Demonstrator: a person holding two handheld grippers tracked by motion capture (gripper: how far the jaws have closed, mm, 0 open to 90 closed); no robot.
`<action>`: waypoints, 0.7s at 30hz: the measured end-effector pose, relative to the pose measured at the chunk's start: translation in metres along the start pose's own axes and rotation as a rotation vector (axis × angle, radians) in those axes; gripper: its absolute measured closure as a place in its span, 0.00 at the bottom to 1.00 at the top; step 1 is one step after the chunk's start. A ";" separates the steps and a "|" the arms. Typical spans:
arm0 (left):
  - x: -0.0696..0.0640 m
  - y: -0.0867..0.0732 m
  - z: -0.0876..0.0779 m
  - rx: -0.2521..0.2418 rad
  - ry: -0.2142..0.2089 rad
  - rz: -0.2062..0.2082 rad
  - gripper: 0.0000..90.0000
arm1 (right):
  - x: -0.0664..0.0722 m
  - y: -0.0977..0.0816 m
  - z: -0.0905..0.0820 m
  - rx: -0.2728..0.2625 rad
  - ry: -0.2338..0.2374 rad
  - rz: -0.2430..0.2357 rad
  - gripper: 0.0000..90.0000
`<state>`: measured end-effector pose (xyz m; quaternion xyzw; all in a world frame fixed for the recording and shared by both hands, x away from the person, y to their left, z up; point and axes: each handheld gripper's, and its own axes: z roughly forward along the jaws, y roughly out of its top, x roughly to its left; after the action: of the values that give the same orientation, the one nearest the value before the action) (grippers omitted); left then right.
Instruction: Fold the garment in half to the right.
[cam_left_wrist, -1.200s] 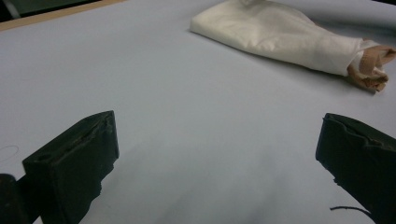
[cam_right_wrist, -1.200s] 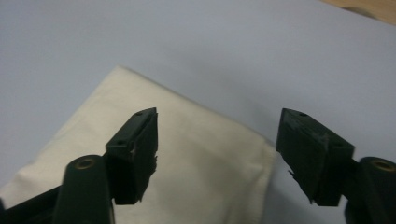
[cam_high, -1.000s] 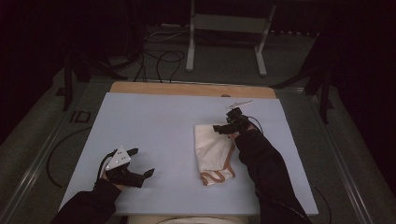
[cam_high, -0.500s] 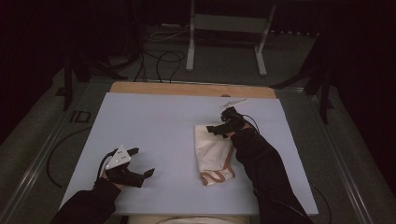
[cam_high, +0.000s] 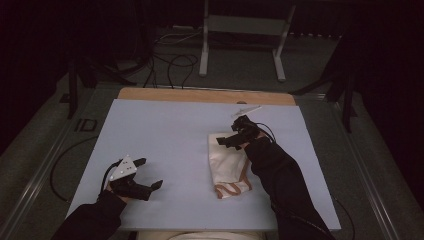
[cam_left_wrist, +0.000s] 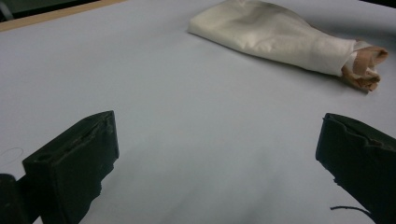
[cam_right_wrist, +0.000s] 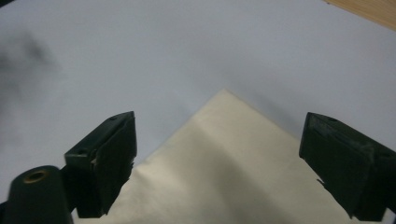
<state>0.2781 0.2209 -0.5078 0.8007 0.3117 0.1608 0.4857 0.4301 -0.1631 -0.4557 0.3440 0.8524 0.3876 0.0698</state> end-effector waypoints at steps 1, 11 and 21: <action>0.000 0.000 0.000 -0.002 0.000 -0.002 0.00 | 0.001 0.000 -0.001 0.000 0.001 -0.001 0.11; 0.000 0.001 -0.006 -0.010 0.007 -0.003 0.00 | 0.010 -0.006 -0.015 -0.026 0.016 -0.034 0.11; 0.002 0.002 -0.010 -0.003 0.006 -0.002 0.00 | 0.017 -0.025 -0.035 -0.080 0.033 -0.044 0.11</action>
<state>0.2753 0.2281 -0.5015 0.7991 0.3137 0.1633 0.4862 0.3902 -0.1853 -0.4465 0.3155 0.8447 0.4252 0.0780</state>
